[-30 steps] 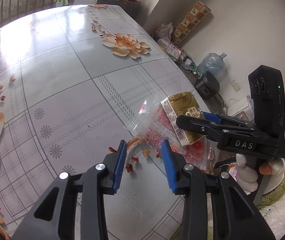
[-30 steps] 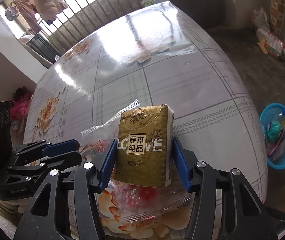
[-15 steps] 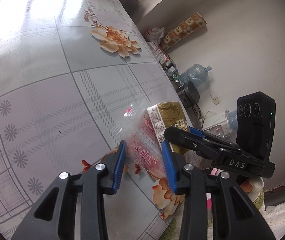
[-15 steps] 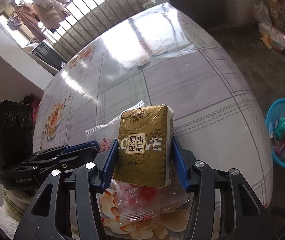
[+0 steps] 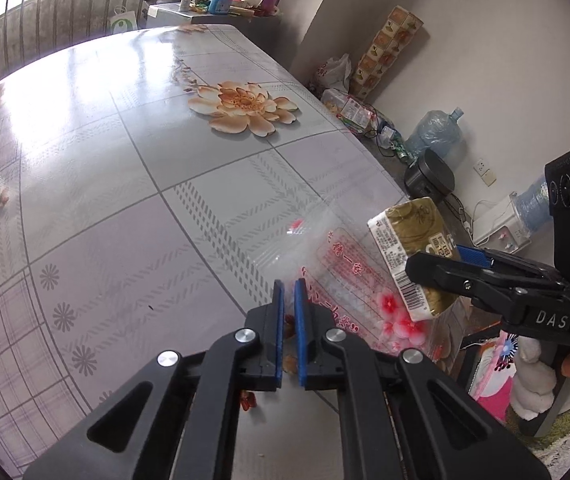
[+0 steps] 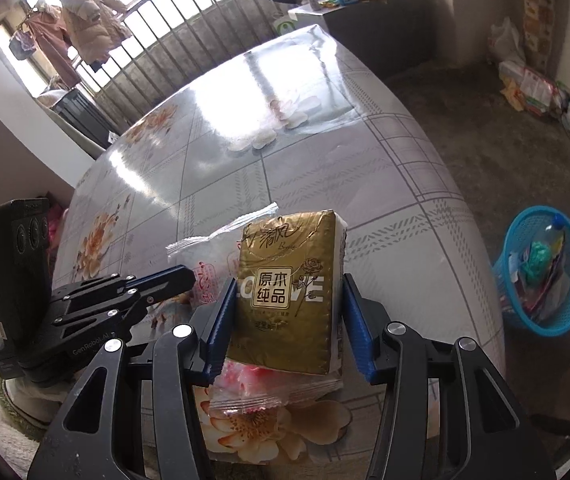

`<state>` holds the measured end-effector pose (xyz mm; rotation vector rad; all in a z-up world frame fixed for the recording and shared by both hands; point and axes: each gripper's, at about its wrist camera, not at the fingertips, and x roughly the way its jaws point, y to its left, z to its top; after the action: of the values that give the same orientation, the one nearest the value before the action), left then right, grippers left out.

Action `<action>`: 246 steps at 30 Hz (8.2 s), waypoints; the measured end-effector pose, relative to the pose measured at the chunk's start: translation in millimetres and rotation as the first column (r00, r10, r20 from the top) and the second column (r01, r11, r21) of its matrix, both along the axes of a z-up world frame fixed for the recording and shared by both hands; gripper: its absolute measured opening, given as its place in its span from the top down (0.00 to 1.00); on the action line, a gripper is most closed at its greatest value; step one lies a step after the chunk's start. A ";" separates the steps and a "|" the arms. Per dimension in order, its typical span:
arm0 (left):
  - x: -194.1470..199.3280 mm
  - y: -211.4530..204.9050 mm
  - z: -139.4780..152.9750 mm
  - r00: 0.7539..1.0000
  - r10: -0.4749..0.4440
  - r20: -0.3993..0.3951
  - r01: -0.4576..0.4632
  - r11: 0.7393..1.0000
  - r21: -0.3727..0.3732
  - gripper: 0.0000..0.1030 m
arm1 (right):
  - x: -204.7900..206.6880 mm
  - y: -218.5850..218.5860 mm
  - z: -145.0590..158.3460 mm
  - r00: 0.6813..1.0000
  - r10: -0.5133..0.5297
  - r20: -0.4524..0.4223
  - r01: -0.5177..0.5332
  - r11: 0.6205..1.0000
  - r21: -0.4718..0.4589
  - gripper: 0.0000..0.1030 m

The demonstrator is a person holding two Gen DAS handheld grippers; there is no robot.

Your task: Collect trash

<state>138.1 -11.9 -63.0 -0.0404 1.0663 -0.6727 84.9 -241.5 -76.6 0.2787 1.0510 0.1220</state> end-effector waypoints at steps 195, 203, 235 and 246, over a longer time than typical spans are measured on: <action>-94.2 -51.3 106.4 0.858 0.293 0.422 -0.391 0.905 0.166 0.05 | -114.7 -78.5 87.7 0.831 -0.313 0.460 0.443 0.872 -0.208 0.08; -109.8 -60.5 59.6 0.904 0.323 0.281 -0.390 0.893 0.226 0.05 | -108.9 -58.7 39.3 0.940 -0.202 0.274 0.287 0.904 -0.317 0.08; -96.1 -64.2 44.1 0.911 0.314 0.267 -0.394 0.852 0.346 0.05 | -123.4 -62.8 20.0 0.948 -0.279 0.153 0.318 0.854 -0.411 0.08; -97.4 -58.6 46.0 0.908 0.325 0.265 -0.403 0.850 0.338 0.05 | -126.1 -62.4 23.1 0.949 -0.271 0.162 0.314 0.855 -0.413 0.08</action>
<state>40.7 -70.5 -17.0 0.1606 0.9463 -0.1067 -41.1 -303.8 -53.5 0.0218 0.8979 -0.3720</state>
